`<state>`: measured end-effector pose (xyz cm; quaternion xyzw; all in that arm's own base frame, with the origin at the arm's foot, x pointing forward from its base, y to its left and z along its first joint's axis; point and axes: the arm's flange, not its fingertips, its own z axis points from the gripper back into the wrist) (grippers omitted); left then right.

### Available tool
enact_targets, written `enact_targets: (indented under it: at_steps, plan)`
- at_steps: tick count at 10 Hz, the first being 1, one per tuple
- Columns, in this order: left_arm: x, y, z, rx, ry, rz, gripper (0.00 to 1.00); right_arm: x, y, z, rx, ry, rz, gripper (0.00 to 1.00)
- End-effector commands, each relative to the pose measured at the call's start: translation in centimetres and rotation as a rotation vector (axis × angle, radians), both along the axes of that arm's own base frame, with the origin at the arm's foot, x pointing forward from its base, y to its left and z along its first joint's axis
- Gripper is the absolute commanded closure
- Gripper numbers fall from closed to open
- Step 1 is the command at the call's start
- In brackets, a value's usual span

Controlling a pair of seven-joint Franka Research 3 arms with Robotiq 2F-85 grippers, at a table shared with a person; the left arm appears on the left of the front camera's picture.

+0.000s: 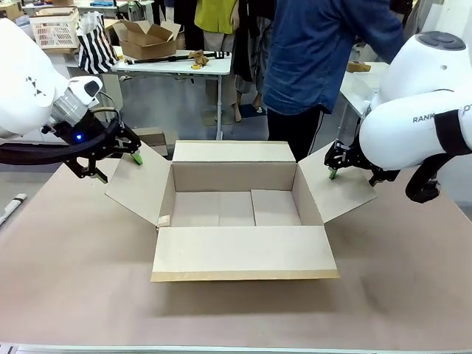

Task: Pack the gift set into the box.
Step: Lift both hands away from the flaps of the Package Box.

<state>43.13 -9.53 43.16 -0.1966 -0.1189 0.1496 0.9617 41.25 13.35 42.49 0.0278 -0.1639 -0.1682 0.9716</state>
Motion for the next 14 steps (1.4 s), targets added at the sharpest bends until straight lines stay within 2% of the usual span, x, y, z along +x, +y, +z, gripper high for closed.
enact_targets:
  at_steps: [1, 14]
  plan:
    - [-0.08, 0.13, 0.04, 0.004, -0.003, -0.001, 0.00, 0.20, 0.24, 0.44, -0.013, -0.001, -0.026, 0.00]
    - [-0.08, 0.13, 0.04, 0.004, -0.003, -0.001, 0.00, 0.20, 0.24, 0.44, -0.013, -0.001, -0.026, 0.00]
